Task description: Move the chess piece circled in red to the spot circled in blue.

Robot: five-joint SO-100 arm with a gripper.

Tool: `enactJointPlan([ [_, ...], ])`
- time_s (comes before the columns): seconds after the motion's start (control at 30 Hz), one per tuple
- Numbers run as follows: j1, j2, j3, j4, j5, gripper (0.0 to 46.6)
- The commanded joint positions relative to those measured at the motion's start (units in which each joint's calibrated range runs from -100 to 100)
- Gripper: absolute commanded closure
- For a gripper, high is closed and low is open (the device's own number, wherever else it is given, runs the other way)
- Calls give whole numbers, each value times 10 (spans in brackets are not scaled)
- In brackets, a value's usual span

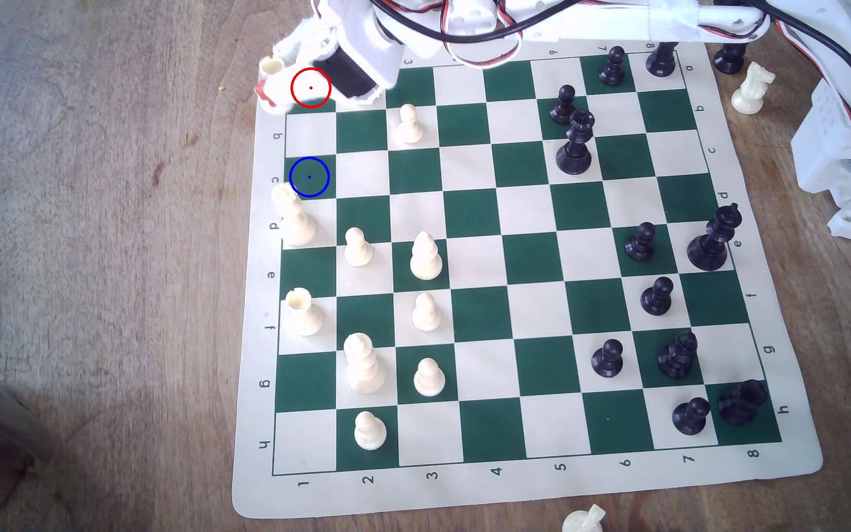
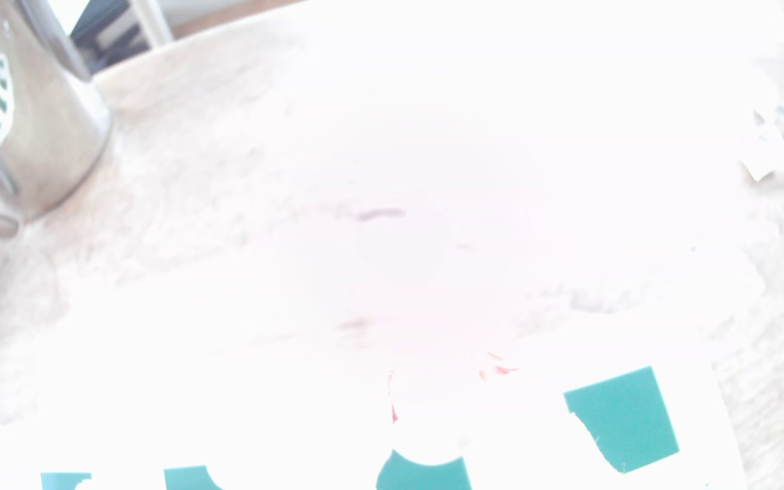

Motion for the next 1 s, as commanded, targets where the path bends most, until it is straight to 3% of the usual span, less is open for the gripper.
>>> enactJointPlan([
  [0.0,-16,-77,19,1,-9,449],
  [0.97,-17,26,13,-8,-4,452],
])
